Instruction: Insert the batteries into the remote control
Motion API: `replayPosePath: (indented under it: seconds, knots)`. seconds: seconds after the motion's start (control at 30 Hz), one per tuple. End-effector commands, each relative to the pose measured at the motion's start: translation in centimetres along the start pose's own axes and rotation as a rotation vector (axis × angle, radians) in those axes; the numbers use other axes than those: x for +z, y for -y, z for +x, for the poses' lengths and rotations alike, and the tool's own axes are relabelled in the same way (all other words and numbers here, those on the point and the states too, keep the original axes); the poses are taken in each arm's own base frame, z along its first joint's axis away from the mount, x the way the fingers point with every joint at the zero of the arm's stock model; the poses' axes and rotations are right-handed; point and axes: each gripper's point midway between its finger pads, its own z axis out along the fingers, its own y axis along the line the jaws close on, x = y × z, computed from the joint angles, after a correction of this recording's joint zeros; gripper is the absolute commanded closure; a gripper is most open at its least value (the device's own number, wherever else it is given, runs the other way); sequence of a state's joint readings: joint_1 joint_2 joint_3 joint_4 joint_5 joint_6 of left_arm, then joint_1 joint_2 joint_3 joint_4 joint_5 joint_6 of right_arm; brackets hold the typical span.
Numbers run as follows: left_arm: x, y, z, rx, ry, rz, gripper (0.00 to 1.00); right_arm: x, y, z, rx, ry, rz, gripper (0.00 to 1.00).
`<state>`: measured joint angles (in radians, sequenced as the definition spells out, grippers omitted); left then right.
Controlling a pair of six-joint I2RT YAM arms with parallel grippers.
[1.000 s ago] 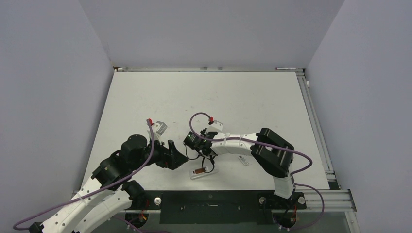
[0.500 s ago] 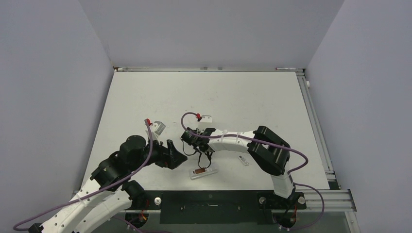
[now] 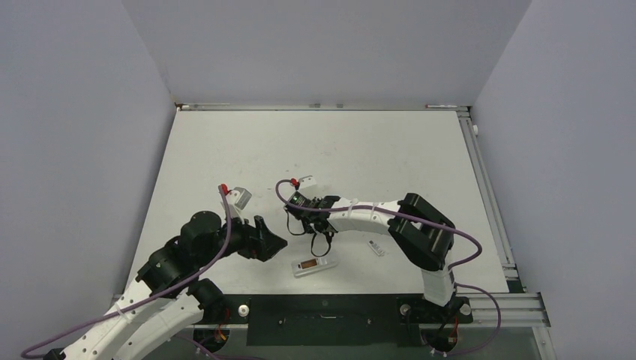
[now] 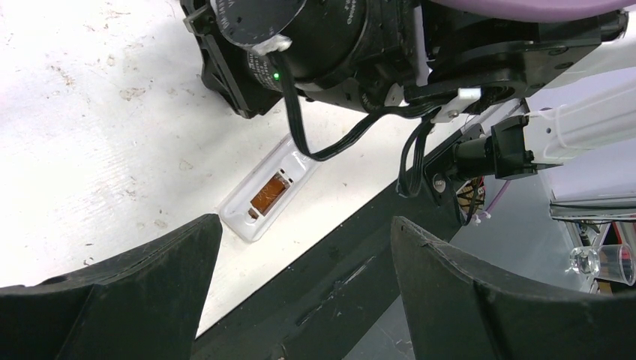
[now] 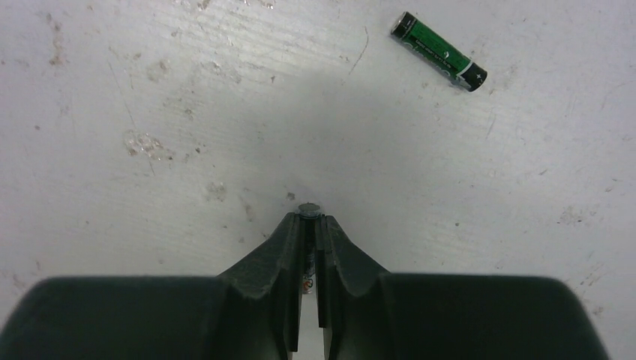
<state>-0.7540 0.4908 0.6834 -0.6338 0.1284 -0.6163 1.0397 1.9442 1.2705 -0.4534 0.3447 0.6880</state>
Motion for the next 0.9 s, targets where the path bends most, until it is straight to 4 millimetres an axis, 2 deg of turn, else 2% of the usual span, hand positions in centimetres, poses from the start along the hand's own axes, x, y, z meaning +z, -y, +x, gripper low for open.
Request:
replayPosePath:
  seconds: [0.0, 0.13, 0.4, 0.63, 0.87]
  knots:
    - [-0.5, 0.9, -1.1, 0.013, 0.049, 0.034, 0.20, -1.2, 1.3, 0.7, -0.137, -0.032, -0.074, 0.91]
    - [-0.9, 1.3, -1.2, 0.021, 0.067, 0.064, 0.19, -1.9, 0.9, 0.7, -0.217, -0.029, -0.170, 0.91]
    - [-1.3, 1.5, -1.5, 0.024, 0.088, 0.078, 0.18, -2.9, -1.9, 1.6, -0.407, -0.048, -0.393, 0.85]
    - [-1.7, 1.6, -1.7, 0.024, 0.109, 0.083, 0.18, -2.4, -2.4, 2.1, -0.512, -0.062, -0.437, 0.81]
    - [-2.0, 1.9, -1.9, 0.029, 0.125, 0.102, 0.16, -3.1, -2.8, 1.3, -0.544, -0.035, -0.465, 0.68]
